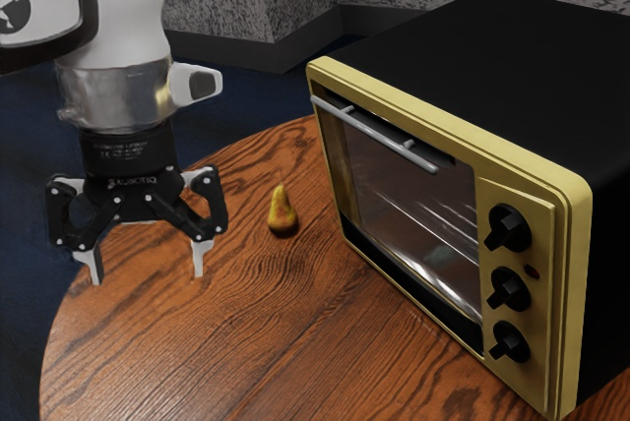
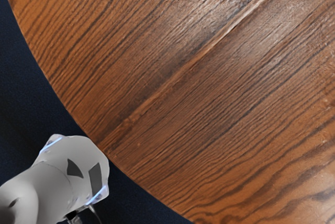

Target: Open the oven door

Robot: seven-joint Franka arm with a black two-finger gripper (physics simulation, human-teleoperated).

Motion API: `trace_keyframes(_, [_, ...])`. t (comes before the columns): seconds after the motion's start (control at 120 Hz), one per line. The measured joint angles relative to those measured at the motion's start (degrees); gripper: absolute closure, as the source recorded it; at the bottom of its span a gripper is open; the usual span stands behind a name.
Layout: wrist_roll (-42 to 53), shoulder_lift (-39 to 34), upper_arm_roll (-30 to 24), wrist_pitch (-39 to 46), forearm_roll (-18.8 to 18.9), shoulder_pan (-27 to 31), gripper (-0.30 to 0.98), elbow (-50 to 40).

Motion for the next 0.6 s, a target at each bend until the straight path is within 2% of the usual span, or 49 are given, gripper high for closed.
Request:
trace_keyframes(0.167, [-18.91, 0.03, -2.41, 8.47, -0.40, -0.14, 0.00, 2.28])
trace_keyframes(0.283, [-29.40, 0.42, -4.26, 11.38, 0.91, -0.24, 0.00, 2.72])
trace_keyframes(0.433, [-40.23, 2.44, -6.15, 14.25, 1.63, -0.35, 0.00, 6.82])
trace_keyframes(0.6, [-49.30, 0.41, -7.52, 18.18, 1.71, -3.13, 0.00, 6.78])
